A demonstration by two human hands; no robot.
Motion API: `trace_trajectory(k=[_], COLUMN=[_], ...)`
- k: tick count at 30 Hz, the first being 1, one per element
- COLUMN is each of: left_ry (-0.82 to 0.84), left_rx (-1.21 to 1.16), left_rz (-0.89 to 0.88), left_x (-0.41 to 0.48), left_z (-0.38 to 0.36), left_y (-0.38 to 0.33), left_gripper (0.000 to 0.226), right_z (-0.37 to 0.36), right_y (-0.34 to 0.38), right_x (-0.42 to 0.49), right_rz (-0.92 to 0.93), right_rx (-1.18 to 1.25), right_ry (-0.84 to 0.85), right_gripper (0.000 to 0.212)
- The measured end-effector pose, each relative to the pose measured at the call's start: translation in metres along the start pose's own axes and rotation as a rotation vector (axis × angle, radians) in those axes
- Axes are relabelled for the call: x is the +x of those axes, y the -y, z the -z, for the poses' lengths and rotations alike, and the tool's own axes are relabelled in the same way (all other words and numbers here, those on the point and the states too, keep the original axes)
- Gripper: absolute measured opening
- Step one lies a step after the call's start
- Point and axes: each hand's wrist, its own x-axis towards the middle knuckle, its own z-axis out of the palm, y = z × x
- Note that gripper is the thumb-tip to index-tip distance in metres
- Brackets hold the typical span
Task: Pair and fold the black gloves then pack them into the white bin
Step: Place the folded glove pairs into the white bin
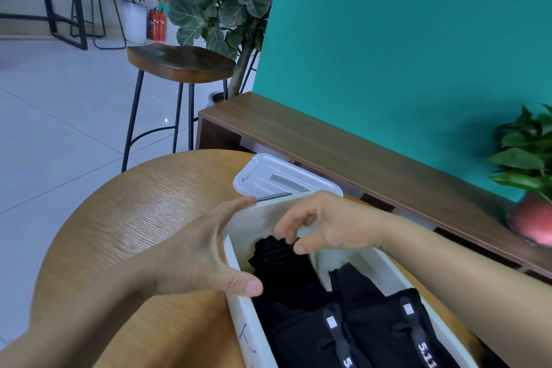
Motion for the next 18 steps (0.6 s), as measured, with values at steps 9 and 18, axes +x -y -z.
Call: trace_trajectory(k=[9, 18], left_ry=[-0.007, -0.019], left_rx=[-0.005, 0.039], left_rz=[-0.004, -0.001], left_x=[-0.003, 0.002], left_z=[-0.001, -0.004], left_y=[-0.001, 0.003], left_gripper=[0.126, 0.125], right_z=[-0.018, -0.033], right_y=[-0.009, -0.019], right_x=[0.007, 0.031], right_rz=[-0.132, -0.182], right_rx=[-0.170, -0.194], right_ry=[0.245, 0.353], right_gripper=[0.047, 0.052])
